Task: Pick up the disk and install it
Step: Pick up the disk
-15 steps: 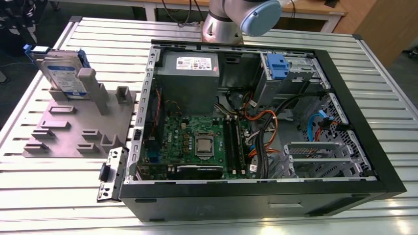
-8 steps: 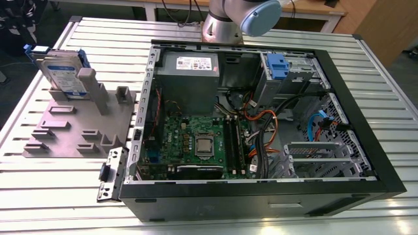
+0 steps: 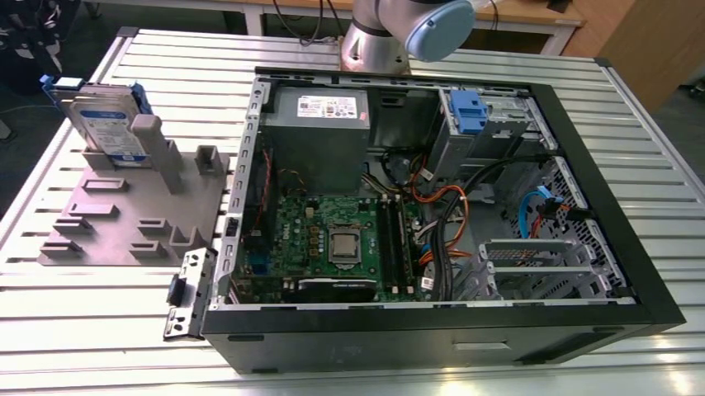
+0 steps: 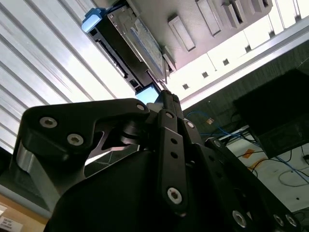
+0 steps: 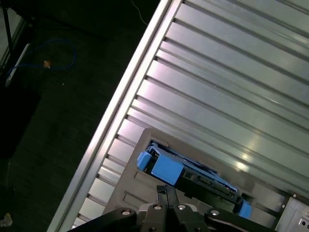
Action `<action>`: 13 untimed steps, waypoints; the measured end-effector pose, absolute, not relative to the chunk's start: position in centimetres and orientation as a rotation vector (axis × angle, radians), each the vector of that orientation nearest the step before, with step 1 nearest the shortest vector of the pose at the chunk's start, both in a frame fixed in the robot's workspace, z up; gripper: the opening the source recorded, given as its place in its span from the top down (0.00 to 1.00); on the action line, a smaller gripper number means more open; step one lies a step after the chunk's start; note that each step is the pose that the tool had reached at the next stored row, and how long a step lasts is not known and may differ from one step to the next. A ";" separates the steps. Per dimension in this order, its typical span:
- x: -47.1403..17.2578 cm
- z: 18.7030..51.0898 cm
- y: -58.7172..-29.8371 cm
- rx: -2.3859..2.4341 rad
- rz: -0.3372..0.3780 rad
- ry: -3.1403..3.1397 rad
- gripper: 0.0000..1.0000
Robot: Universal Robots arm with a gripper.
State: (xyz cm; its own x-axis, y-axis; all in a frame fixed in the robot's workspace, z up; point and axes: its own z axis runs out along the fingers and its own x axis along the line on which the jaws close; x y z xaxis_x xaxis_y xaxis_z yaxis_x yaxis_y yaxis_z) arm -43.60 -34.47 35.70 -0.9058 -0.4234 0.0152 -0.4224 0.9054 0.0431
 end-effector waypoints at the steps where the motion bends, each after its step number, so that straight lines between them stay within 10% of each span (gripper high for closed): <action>1: -43.6 35.7 -34.5 0.681 -0.060 -3.042 0.89; 13: -43.6 35.7 -34.5 0.754 -0.059 -3.023 0.89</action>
